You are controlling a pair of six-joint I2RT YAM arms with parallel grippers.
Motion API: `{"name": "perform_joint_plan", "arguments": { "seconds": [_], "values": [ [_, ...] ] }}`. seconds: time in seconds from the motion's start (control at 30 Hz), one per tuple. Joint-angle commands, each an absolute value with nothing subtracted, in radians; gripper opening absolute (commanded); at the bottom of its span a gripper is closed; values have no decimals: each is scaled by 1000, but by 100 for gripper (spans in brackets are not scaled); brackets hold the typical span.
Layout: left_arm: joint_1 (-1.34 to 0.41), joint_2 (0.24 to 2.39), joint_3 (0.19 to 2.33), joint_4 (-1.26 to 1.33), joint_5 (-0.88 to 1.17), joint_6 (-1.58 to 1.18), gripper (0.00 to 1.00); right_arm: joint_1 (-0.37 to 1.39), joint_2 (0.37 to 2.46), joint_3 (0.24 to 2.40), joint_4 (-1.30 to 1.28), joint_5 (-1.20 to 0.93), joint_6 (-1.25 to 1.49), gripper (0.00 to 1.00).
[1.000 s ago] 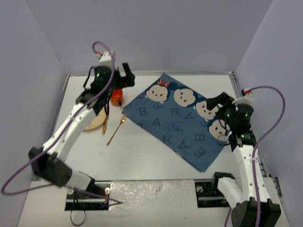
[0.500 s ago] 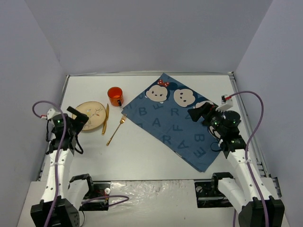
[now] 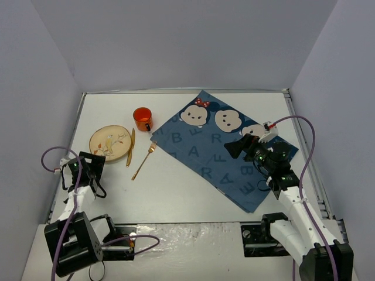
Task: Set the dinner table for one person
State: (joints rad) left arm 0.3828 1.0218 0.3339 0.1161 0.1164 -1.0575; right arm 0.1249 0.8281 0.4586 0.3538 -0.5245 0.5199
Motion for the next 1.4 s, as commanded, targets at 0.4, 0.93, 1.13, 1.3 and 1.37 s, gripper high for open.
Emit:
{"name": "perform_joint_plan", "arguments": {
  "seconds": [0.4,0.93,1.13,1.3,1.37],
  "values": [
    [388,1318,372,510,147,-1164,62,141,856,463,482,-548,474,100],
    [388,1439,337,617,144,-1209,3,141,860,469,480,-551,475,100],
    [394,1326,335,550,152,-1232,0,141,838,477,452,-552,472,100],
    [400,1072,407,322,136,-1218,0,141,812,506,407,-542,464,100],
    [403,992,449,250,131,-1211,0,141,806,515,396,-544,464,100]
  ]
}}
